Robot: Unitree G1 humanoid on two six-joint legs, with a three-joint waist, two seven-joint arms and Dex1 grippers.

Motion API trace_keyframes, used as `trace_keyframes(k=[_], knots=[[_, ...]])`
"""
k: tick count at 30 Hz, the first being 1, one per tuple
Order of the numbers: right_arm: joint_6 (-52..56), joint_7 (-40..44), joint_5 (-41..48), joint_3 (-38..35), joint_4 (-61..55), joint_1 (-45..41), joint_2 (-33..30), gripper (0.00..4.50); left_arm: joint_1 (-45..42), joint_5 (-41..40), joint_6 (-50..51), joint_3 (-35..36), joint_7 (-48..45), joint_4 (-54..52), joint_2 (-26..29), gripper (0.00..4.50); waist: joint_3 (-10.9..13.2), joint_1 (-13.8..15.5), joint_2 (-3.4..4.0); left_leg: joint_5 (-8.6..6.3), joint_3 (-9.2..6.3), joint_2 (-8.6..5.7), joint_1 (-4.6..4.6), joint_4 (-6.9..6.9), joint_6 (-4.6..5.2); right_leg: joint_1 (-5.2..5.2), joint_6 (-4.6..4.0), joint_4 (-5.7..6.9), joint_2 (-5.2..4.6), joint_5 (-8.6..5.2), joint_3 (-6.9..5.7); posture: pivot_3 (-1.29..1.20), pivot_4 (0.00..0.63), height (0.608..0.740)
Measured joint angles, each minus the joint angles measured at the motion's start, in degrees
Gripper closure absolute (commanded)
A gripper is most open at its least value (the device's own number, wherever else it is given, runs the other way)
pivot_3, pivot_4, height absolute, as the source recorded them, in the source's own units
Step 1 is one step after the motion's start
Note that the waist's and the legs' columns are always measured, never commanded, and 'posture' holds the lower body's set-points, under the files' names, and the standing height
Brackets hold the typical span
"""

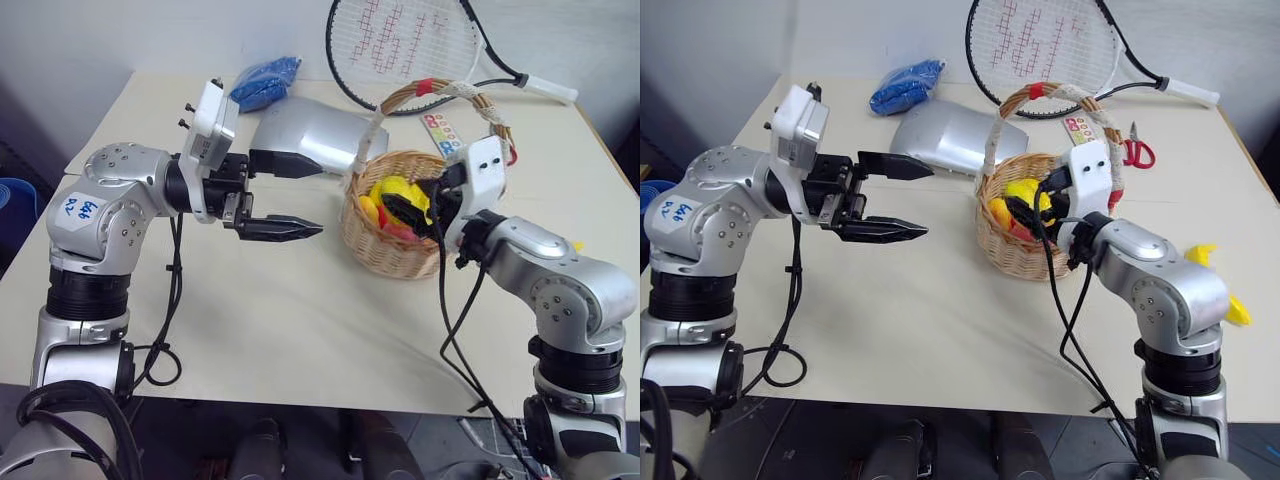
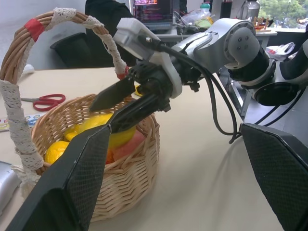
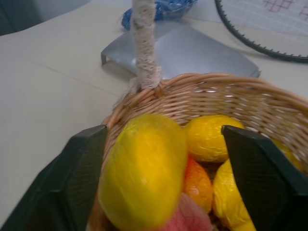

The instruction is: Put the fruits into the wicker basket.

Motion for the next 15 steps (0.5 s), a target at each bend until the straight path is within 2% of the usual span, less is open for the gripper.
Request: trace_keyframes(k=[5, 9, 11, 13, 15], knots=[[4.4, 2.1, 7.7, -7.7, -6.8, 5.7, -2.6, 0.04, -2.0, 0.1, -1.2, -0.6, -0.3, 1.4, -1.4, 0.0, 0.0, 0.1, 0.0, -0.02, -0.11, 0.0, 0.0, -0.04, 0.09, 0.02, 0.01, 0.03, 0.07, 0.01, 0.0, 0.0, 0.15, 0.74], [8.0, 9.1, 21.5, -21.6, -12.2, 20.2, -10.4, 0.04, -2.5, 0.8, -1.8, -0.9, -0.8, 3.3, -1.8, 0.0, 0.0, 0.4, 0.0, -0.04, -0.18, -0.01, -0.05, -0.08, 0.12, 0.09, 0.02, 0.0, 0.06, 0.02, -0.05, 0.0, 0.15, 0.74], [8.3, 12.1, 24.4, -27.8, -12.4, 26.6, -13.5, 0.04, -2.5, 1.0, -1.9, -0.8, -1.1, 3.9, -1.8, 0.0, 0.0, 0.5, 0.01, -0.11, -0.16, -0.03, -0.02, -0.03, 0.26, 0.15, 0.07, -0.17, 0.06, 0.04, -0.03, 0.0, 0.15, 0.74], [6.7, 18.9, 21.5, -36.9, -11.3, 40.2, -18.0, 0.04, -2.7, 1.0, -2.1, -1.2, -1.8, 4.0, -2.0, 0.0, 0.0, 1.0, 0.04, -0.12, -0.18, -0.1, 0.07, -0.05, 0.32, 0.26, 0.09, -0.28, 0.12, 0.05, -0.02, 0.0, 0.15, 0.74], [0.4, 27.9, 13.1, -43.6, -6.3, 54.2, -20.5, 0.04, -2.9, 1.1, -2.1, -1.1, -2.3, 4.5, -1.8, 0.0, 0.0, 1.4, 0.03, -0.14, -0.14, -0.27, 0.2, -0.06, 0.35, 0.39, 0.12, -0.41, 0.33, 0.07, 0.01, 0.0, 0.15, 0.74]])
